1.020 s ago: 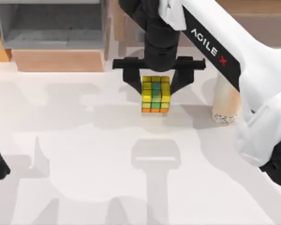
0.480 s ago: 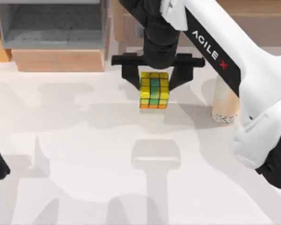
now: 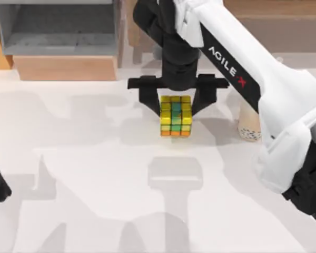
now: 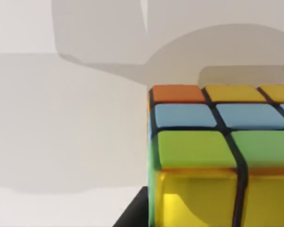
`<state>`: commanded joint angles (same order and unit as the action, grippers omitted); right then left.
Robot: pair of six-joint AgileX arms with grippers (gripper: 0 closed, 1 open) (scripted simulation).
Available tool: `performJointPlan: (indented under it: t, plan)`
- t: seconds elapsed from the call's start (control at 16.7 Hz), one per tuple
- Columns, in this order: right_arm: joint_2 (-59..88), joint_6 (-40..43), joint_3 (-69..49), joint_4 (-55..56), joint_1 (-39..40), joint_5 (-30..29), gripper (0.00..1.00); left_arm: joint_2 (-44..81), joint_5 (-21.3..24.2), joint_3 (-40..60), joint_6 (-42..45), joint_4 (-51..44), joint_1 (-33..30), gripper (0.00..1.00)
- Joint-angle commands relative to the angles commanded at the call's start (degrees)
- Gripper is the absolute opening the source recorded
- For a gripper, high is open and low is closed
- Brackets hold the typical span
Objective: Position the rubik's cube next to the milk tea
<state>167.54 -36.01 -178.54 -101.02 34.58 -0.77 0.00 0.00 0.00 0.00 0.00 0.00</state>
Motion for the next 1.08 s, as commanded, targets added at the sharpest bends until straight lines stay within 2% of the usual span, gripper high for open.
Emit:
performJointPlan:
  t: [0.18,0.96,1.08]
  plan:
    - [0.0,0.0,0.0,0.0,0.0,0.0,0.0,0.0,0.0,0.0,0.0,0.0,0.0,1.0]
    - [0.0,0.0,0.0,0.0,0.0,0.0,0.98,0.0,0.0,0.0,0.0,0.0,0.0,1.0]
    - [0.0,0.0,0.0,0.0,0.0,0.0,1.0,0.0,0.0,0.0,0.0,0.0,0.0,1.0]
